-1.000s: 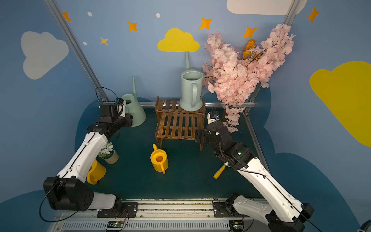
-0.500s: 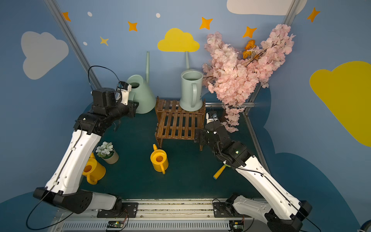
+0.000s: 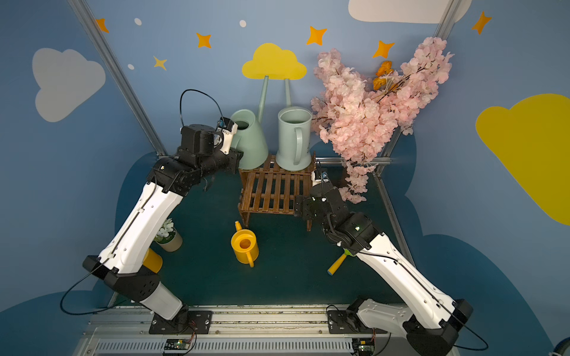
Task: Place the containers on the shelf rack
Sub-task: 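Place the container on the shelf.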
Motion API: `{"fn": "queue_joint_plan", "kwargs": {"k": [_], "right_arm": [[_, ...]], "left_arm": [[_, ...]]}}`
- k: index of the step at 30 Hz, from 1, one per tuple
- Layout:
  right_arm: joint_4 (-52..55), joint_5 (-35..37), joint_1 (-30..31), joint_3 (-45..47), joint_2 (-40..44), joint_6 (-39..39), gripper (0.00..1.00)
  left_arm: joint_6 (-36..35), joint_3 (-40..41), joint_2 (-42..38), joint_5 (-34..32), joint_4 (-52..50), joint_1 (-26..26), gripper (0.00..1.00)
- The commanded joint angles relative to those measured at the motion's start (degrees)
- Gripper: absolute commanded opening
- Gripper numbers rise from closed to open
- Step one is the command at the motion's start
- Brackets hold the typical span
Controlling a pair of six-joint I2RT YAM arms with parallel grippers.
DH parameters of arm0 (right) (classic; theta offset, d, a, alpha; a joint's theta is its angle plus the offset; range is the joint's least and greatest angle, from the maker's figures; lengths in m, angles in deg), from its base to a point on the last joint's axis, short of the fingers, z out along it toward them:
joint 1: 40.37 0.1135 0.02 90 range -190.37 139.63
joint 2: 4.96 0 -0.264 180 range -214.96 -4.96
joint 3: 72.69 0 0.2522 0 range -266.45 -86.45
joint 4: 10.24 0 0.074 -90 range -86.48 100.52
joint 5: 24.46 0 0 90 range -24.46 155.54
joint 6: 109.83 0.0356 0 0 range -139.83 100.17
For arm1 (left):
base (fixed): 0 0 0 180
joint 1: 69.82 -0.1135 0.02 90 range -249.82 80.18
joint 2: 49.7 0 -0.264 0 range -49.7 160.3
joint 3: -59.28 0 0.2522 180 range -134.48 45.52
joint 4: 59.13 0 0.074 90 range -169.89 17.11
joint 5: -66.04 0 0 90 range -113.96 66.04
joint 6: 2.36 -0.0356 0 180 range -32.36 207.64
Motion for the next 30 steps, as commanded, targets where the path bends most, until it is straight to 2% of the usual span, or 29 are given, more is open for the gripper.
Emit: {"fn": "queue_joint_plan", "kwargs": {"k": [1, 6, 15, 30], "right_arm": [[0.4, 1.0, 0.4, -1.8, 1.0, -0.4, 0.96], [1.7, 1.9, 0.5, -1.8, 2.4, -0.9, 0.96], [2.0, 2.8, 0.4, -0.9, 4.0, -1.2, 0.96], [2.0, 3.4, 0.4, 1.3, 6.6, -1.1, 0.96]], "left_arm": [[2.8, -4.4, 1.9, -2.3, 1.5, 0.5, 0.02], [4.5, -7.5, 5.2, -3.3, 0.6, 1.5, 0.02], [6.3, -8.3, 7.5, -3.4, 0.2, 1.9, 0.02], [6.2, -11.9, 12.2, -5.0, -0.2, 2.1, 0.02]]}}
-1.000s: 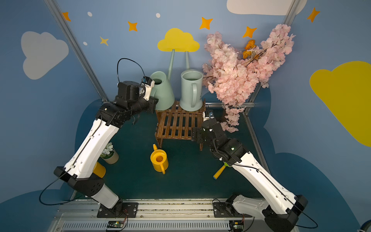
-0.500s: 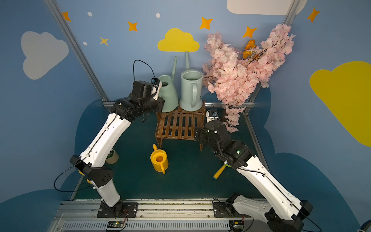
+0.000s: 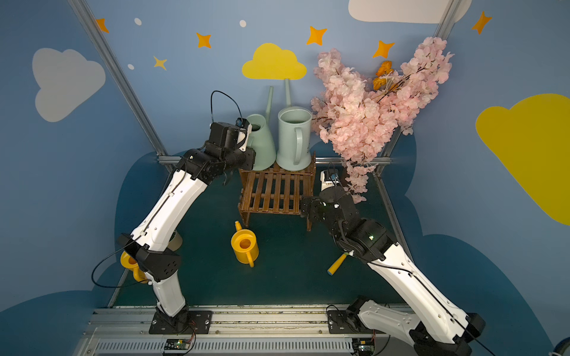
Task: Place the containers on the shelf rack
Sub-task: 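Place the container on the shelf.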
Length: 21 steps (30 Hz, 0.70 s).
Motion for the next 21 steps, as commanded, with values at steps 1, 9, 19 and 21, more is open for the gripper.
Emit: {"fn": "queue_joint_plan", "kwargs": {"k": [1, 9, 19, 21], "right_arm": [[0.7, 1.1, 0.2, 0.8, 1.4, -0.2, 0.96], [0.7, 1.4, 0.2, 1.2, 2.0, -0.4, 0.96], [0.7, 1.5, 0.0, 1.8, 2.5, -0.4, 0.96], [0.7, 1.6, 0.0, 2.0, 2.7, -0.4, 0.96]], "left_arm": [[0.2, -2.2, 0.2, -1.3, 3.2, 0.1, 0.02], [0.1, -2.5, 1.6, -2.2, 3.2, 0.1, 0.04], [-0.4, -2.1, 2.4, -2.6, 3.2, 0.1, 0.27], [-0.6, -2.2, 2.7, -2.6, 3.2, 0.1, 0.3]]}}
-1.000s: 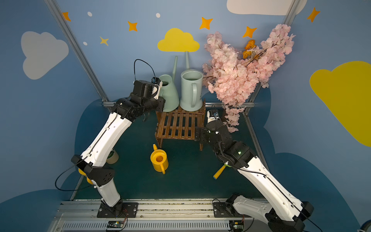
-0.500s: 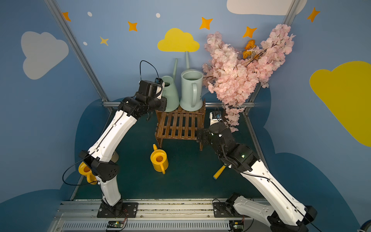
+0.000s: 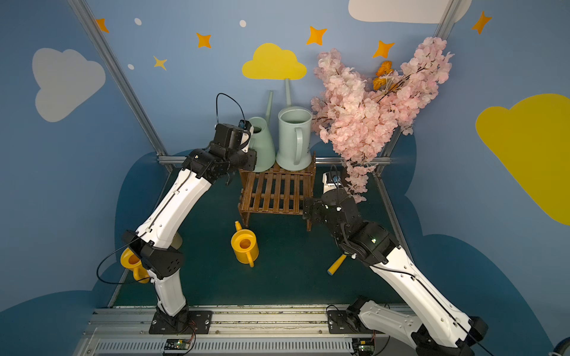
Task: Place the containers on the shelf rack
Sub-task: 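Place the container on the shelf.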
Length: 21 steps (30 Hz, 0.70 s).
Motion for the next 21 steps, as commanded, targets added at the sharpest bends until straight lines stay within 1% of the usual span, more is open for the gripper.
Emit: {"fn": "queue_joint_plan", "kwargs": {"k": [1, 4, 10, 21], "right_arm": [[0.7, 0.9, -0.1, 0.7, 1.3, -0.1, 0.96], [0.8, 0.9, -0.1, 0.7, 1.5, -0.1, 0.96], [0.8, 1.0, -0.1, 1.0, 1.7, -0.1, 0.96], [1.2, 1.1, -0.2, 0.8, 2.3, -0.6, 0.96]], "left_arm": [[-0.8, -2.2, 1.3, -1.0, 3.2, 0.0, 0.33], [-0.9, -2.3, 1.6, -0.9, 3.2, 0.1, 0.37], [-1.0, -2.0, 1.5, -0.6, 3.1, 0.0, 0.4], [-1.2, 2.6, -2.9, 0.1, 3.1, 0.2, 0.53]]}}
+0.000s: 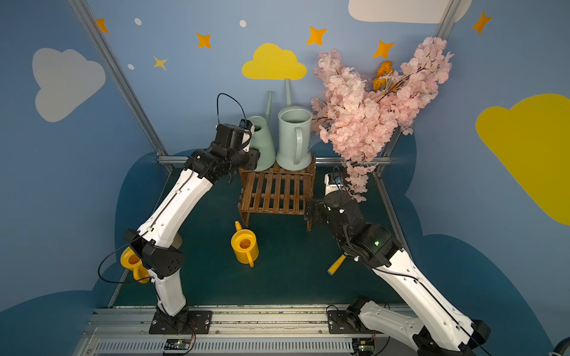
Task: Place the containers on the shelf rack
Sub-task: 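Place the container on the shelf.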
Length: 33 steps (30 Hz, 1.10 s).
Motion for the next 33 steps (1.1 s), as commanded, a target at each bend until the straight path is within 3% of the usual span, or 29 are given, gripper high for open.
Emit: {"fn": "queue_joint_plan", "kwargs": {"k": [1, 14, 23, 33], "right_arm": [[1.1, 0.9, -0.2, 0.3, 1.1, -0.4, 0.96], [3.1, 0.4, -0.3, -3.4, -1.4, -1.6, 0.96], [4.0, -0.7, 0.0, -5.0, -3.2, -0.9, 0.95], [4.1, -3.3, 3.9, -6.7, -10.9, -1.0, 0.9]], "left_arm": [[-0.9, 1.3, -3.2, 0.8, 0.8, 0.1, 0.54], [-4.0, 10.8, -12.7, 2.1, 3.2, 0.0, 0.68], [-10.1, 23.8, -24.9, 4.9, 2.6, -1.7, 0.82], [-13.0, 40.5, -33.6, 22.5, -1.0, -17.0, 0.94]]}}
